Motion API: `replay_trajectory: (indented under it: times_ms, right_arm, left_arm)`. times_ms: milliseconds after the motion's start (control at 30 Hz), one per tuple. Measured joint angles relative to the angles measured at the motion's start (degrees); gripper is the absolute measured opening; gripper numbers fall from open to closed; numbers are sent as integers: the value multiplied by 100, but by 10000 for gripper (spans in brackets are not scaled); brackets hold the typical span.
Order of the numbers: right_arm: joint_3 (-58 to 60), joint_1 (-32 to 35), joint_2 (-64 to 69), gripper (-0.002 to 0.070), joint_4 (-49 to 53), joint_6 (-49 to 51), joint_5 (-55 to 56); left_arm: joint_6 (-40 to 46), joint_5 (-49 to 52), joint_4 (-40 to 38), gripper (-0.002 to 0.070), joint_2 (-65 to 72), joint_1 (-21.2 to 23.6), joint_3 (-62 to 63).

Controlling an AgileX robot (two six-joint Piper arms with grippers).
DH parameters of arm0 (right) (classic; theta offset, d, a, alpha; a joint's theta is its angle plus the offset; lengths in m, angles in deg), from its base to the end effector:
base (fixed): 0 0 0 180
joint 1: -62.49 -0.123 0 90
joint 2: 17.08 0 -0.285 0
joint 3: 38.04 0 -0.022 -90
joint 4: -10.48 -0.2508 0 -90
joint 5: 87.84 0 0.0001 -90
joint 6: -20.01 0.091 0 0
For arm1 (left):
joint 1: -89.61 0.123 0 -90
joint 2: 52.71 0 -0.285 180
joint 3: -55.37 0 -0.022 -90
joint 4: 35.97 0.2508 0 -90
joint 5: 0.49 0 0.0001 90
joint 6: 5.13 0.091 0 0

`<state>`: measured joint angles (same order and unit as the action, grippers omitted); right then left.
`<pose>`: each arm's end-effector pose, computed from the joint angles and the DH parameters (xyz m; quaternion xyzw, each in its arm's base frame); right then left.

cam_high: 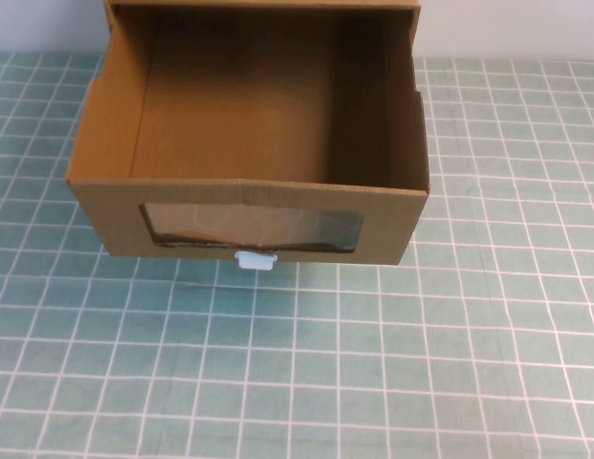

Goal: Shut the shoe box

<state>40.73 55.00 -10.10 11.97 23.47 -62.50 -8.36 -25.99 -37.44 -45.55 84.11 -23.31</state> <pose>0.0443 0.0068 0.2430 -0.0284 0.5024 0.0751 0.8609 0.0448 -0.0033 0.2436 -0.0006 0.5026 -0.0730 0.8614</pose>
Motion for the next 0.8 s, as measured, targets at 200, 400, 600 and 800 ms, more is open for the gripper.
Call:
replay_trajectory:
  times_ms: [200,400,600,800]
  right_arm:
    - [0,0,0,-14,0,0,323]
    - [0,0,0,-14,-11,164,1172]
    - [-127,0,0,-15,-188,853,2668]
    - [-1765,0,0,-14,-256,1444,1979]
  left_arm:
    - [0,-535,0,-5,-2,0,0]
    - [-178,-1085,0,-5,-2,0,-9]
    - [-988,-2529,-5,-5,-27,0,68]
    - [-1175,-1842,17,-5,-26,0,1330]
